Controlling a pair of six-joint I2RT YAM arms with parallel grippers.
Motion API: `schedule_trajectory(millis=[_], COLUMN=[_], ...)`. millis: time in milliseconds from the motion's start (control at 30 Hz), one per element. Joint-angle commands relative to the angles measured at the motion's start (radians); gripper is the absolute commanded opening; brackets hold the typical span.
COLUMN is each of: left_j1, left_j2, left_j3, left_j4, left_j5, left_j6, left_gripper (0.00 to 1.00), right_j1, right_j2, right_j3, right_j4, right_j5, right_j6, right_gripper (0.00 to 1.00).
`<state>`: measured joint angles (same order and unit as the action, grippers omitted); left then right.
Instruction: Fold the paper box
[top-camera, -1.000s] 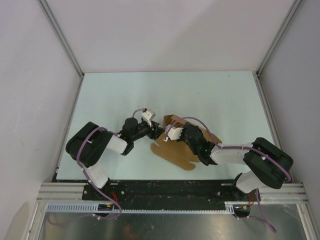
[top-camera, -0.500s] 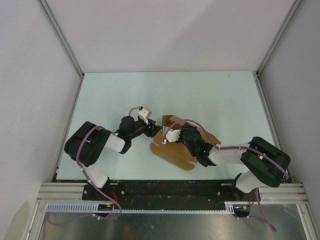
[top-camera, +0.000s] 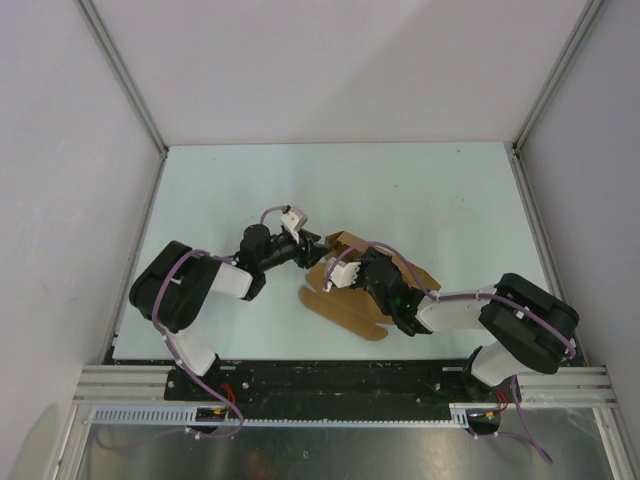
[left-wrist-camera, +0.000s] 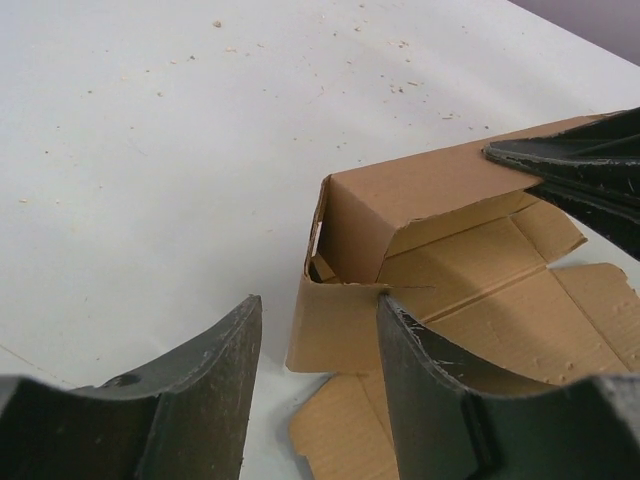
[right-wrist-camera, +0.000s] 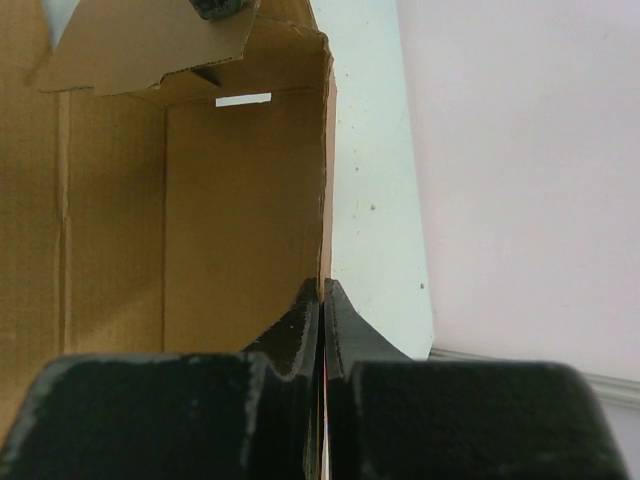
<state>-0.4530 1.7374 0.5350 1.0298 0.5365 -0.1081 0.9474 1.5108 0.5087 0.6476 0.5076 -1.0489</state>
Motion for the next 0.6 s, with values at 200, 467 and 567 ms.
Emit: schedule_trajectory(millis=[200, 467, 567], left_j1=[-0.046, -0.053, -0.061], left_j2=[0.05, 0.077, 0.088], left_j3=[0.065, 0.072, 0.082], left_j4=[-0.03, -0.033, -0.033], left_j5=[-0.022, -0.04, -0.046], left_j6=[0.013, 0.001, -0.002], left_gripper=[0.54, 0.54, 0.54], right_j1=[0.011, 0.014, 0.013], right_j2=[-0.018, -0.044, -0.044], right_j3=[-0.021, -0.025, -0.025], right_j4=[0.012, -0.016, -0.028], right_j5=[-0.044, -0.081, -0.084], right_j6=[0.024, 0.05, 0.056], right_gripper=[0.0, 0.0, 0.0])
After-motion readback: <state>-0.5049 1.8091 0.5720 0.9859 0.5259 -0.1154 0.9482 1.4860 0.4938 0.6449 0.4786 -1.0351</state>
